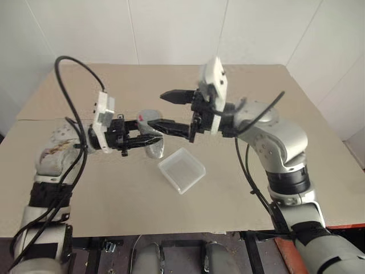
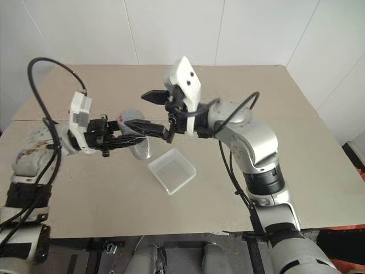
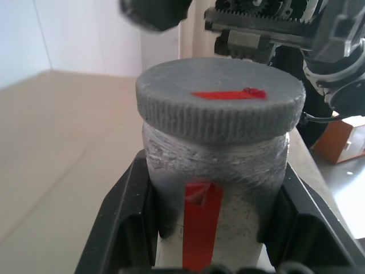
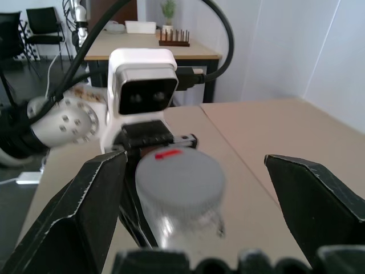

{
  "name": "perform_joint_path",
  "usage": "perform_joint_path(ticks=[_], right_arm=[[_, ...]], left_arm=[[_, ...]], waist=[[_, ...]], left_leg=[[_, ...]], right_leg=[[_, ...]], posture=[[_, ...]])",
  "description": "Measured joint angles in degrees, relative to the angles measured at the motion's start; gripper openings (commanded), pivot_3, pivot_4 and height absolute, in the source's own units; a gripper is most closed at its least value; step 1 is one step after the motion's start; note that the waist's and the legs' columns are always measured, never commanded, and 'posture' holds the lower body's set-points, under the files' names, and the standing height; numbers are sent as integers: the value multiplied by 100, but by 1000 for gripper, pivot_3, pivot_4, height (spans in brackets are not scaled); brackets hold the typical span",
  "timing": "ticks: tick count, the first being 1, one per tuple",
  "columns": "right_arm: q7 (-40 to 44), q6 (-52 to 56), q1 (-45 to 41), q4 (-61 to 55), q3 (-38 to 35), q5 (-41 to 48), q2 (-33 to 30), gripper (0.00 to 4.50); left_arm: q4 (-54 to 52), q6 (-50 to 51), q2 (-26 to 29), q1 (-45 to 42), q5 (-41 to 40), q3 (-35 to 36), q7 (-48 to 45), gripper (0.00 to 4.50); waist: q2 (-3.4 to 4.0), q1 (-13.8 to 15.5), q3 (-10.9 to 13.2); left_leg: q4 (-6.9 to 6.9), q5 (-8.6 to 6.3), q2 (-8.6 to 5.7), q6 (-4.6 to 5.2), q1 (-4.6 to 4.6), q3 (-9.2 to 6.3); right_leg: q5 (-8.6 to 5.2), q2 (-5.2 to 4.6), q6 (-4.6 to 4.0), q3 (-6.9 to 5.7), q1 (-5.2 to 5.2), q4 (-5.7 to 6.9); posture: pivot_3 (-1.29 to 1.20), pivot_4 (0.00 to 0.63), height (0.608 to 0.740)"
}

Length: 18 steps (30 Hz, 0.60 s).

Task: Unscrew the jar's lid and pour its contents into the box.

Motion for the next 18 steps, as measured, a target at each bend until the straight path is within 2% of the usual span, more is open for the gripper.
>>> perform_joint_path(ticks=[6, 18], right_arm=[[-58, 107, -24, 2, 68, -13, 67, 4500], [-15, 96, -7, 2, 264, -203, 111, 4500]], left_arm=[[404, -435, -147, -177, 182, -78, -399, 1949], [597, -465, -247, -367, 250, -83, -593, 1949]], waist=[[0, -12, 0], [0, -15, 0]], left_leg=[[1, -1, 1, 2, -5, 0], [2, -1, 1, 3, -6, -1]], right_leg=[[1, 0, 3, 1, -3, 1], [2, 0, 5, 1, -3, 4]], posture=[[0, 150, 740], [0, 150, 740]])
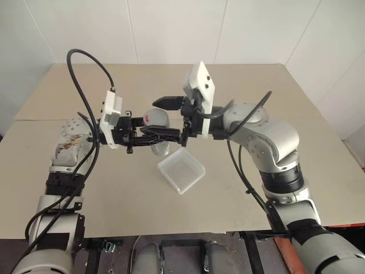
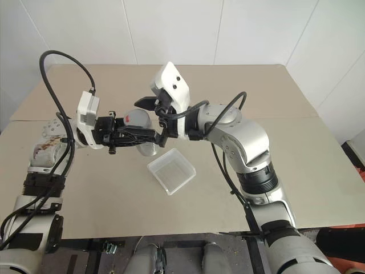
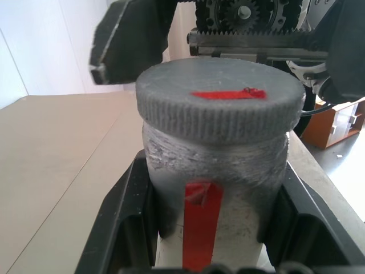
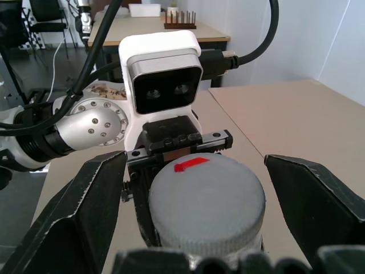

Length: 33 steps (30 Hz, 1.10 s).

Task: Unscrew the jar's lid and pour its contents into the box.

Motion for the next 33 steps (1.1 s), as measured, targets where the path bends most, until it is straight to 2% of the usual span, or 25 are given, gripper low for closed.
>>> perform_joint_path(ticks=[3, 7, 12, 15, 17, 19, 21, 23, 25, 27, 30, 31, 33], right_arm=[[14, -5, 0, 39, 0, -33, 24, 3947], [64, -5, 0, 141, -4, -28, 35, 2737], [167, -57, -2, 268, -40, -3, 73, 2737], [729, -397, -75, 609, -86, 82, 38, 2737], [1508, -734, -153, 955, -100, 220, -76, 2737], [2820, -1258, -373, 1630, -74, 323, -158, 2737], [3762, -1665, -687, 2176, 1, 324, -173, 2737], [4395, -2064, -1066, 2739, 131, 313, -119, 2737], [4655, -2451, -1338, 3275, 228, 299, 65, 2737], [4692, -2706, -1434, 3564, 256, 287, 202, 3467], [4667, -2963, -1482, 3760, 247, 81, 358, 4309], [4647, -2971, -1482, 3760, 250, 30, 402, 4445], [4518, -2972, -1404, 3681, 211, -53, 374, 4445]], left_arm=[[0, 0, 0, 0, 2, 0, -13, 1949], [0, -2, 1, -1, 6, 1, -28, 1949], [0, 16, 14, -13, 32, 2, -38, 1949], [-1, 115, 59, -116, 4, -5, -259, 1949], [-96, 177, 83, -181, -43, -70, -539, 1949], [-363, 284, 140, -218, -189, -258, -854, 1949], [-622, 424, 157, -239, -330, -350, -955, 1949], [-821, 616, 218, -254, -466, -362, -957, 1949], [-906, 749, 366, -255, -534, -310, -953, 1949], [-905, 798, 409, -238, -537, -226, -954, 1949], [-910, 881, 301, -182, -606, -168, -922, 1949], [-910, 881, 276, -160, -612, -169, -913, 1949], [-924, 877, 268, -82, -610, -151, -869, 1949]], waist=[[0, -1, 0], [0, -2, 0], [0, -2, 0], [0, -1, 0], [0, 7, 0], [2, -1, 2], [3, -6, 3], [4, -43, 3], [4, -79, 3], [5, -80, 3], [5, -53, 4], [6, -37, 4], [6, 8, 4]], left_leg=[[0, 0, 0, 0, 0, 0], [0, 0, 0, 0, 0, 0], [0, 0, 0, 0, 0, 0], [1, 0, 0, 0, 0, 0], [0, -1, -1, 2, 0, 0], [3, -2, -2, 4, -2, 0], [4, -3, 0, 5, -2, -1], [3, -2, 5, 4, 2, -3], [0, 0, 8, 0, 6, -5], [0, 1, 8, -2, 5, -5], [2, 1, 6, -2, 2, -3], [3, 1, 6, -2, 0, -2], [5, 2, 5, -3, -2, -2]], right_leg=[[0, 0, 0, 0, 0, 0], [0, 0, 0, 0, 0, 0], [0, 0, 0, 0, 0, 0], [0, 1, 1, 0, 1, -2], [1, 2, 2, 0, 3, -5], [4, 3, 7, 3, 3, -6], [4, 5, 7, 4, 2, -3], [4, 9, 7, 6, 0, 0], [3, 13, 6, 7, 0, 5], [3, 12, 6, 6, -1, 7], [3, 8, 7, 7, 0, 4], [3, 8, 7, 6, -3, 5], [3, 5, 7, 2, -1, 4]], posture=[[0, 150, 740], [0, 150, 740], [0, 150, 740], [0, 150, 740], [0, 150, 740], [0, 150, 740], [0, 150, 740], [0, 150, 740], [0, 150, 740], [0, 150, 740], [0, 150, 740], [0, 150, 740], [0, 150, 740]])
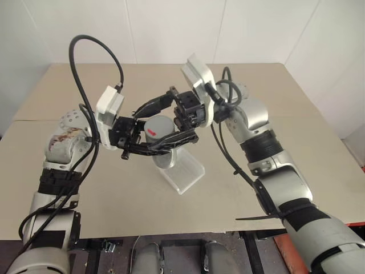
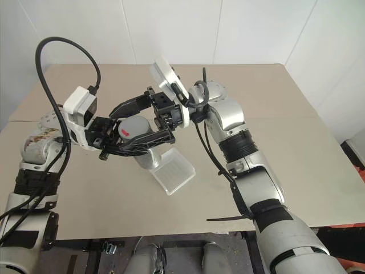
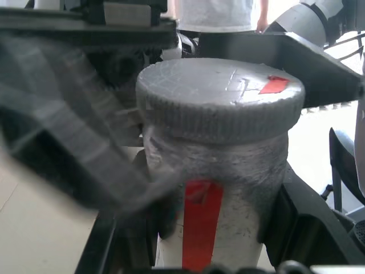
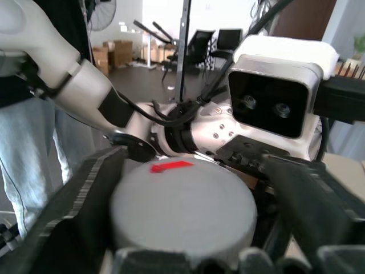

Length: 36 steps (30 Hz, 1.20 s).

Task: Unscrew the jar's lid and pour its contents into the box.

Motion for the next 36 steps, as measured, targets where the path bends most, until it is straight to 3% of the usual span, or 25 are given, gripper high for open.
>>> perform_joint_path(ticks=[9, 14, 19, 27, 36], right_arm=[[-1910, 1008, 1454, -2297, -796, -64, -936, 4445], [-3304, 1976, 1708, -3676, -749, 15, -702, 4445], [-4254, 2380, 1787, -4251, -308, -234, -379, 4445], [-4975, 2431, 1657, -4036, 70, -757, -63, 4445], [-4489, 2097, 1668, -3760, -11, -549, -391, 4445]], left_arm=[[435, -329, 122, 244, 282, 289, 305, 1949], [607, -496, -46, 214, 365, 299, 460, 1949], [692, -566, -139, 137, 476, 264, 500, 1949], [739, -620, -233, 62, 538, 239, 501, 1949], [632, -477, -141, 104, 537, 248, 585, 1949]], waist=[[0, 18, 0], [0, -49, 0], [0, -17, 0], [0, -12, 0], [0, -15, 0]], left_leg=[[0, 1, -2, -2, -1, 3], [-2, 4, 1, -7, 5, 3], [-1, 2, -4, -3, 2, 4], [0, 1, -4, -1, 1, 3], [0, -1, -3, 2, 1, 2]], right_leg=[[0, -3, 0, -2, -4, 3], [0, 2, -1, 4, -6, 3], [0, -1, 0, 3, -3, 2], [0, 0, 0, 2, -2, 1], [0, 0, 0, 3, 0, -4]], posture=[[0, 150, 740], [0, 150, 740], [0, 150, 740], [0, 150, 740], [0, 150, 740]])
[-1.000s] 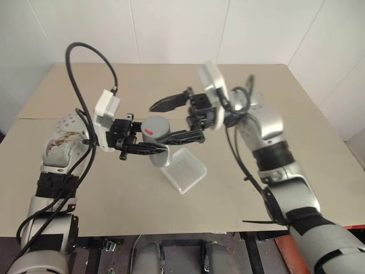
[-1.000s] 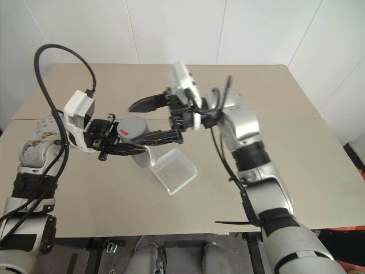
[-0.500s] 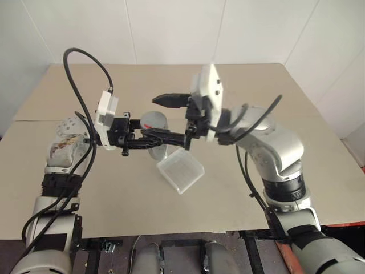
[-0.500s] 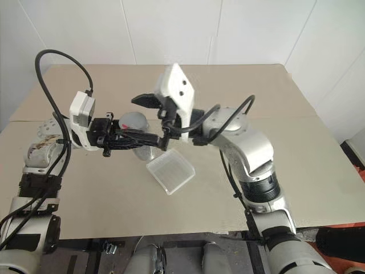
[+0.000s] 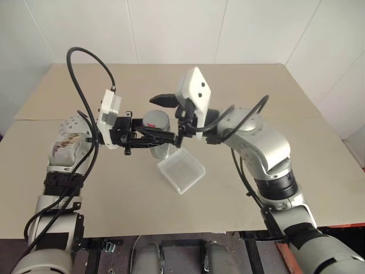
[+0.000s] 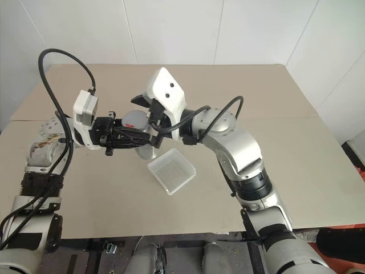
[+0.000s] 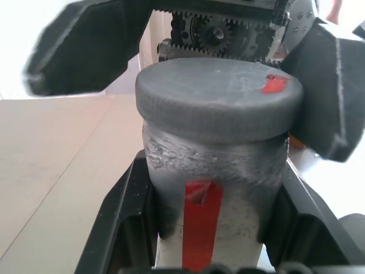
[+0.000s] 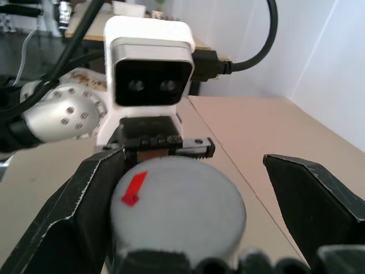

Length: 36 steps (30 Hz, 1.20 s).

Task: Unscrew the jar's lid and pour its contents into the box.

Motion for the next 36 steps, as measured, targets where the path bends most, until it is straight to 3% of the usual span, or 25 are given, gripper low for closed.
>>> perform_joint_path(ticks=[5, 9, 16, 24, 31, 36], right_arm=[[608, -393, 119, 307, -133, 229, -537, 4445], [638, -509, 144, 1010, -761, 99, -1080, 4445], [964, -634, 155, 983, -828, 223, -1099, 4445], [1064, -46, 31, -75, -677, 1059, -624, 4445], [-10, 187, -220, -238, 5, 349, -40, 4445], [-234, 186, -216, -171, 138, 95, 77, 4445]], left_arm=[[-52, 106, 159, 216, -14, 125, 65, 1949], [-304, 106, 353, 438, -184, 188, -190, 1949], [-425, 105, 398, 454, -248, 253, -221, 1949], [-210, 49, 84, 348, -167, 106, -133, 1949], [-12, -53, 12, 154, -120, 78, -177, 1949], [89, -55, 13, 153, -81, 77, -187, 1949]], waist=[[0, -1, 0], [-1, 39, 1], [-1, -27, 1], [-1, 5, 0], [0, -1, 0], [0, 10, 0]], left_leg=[[-1, -1, 0, 1, 0, 0], [0, -3, -2, 5, -1, 4], [-2, -1, 2, 1, 2, 3], [0, -1, 2, 2, 1, 2], [0, 0, 0, 0, 1, 3], [0, -1, 0, 1, -1, 3]], right_leg=[[0, -1, 0, 0, 0, -1], [0, -7, 0, -2, 1, -7], [0, 1, 0, 4, -4, -5], [0, 0, 0, 1, -1, 0], [0, 0, 0, 1, -1, 4], [0, -1, 0, 0, -1, 2]], posture=[[0, 150, 740], [0, 150, 740], [0, 150, 740], [0, 150, 740], [0, 150, 740], [0, 150, 740]])
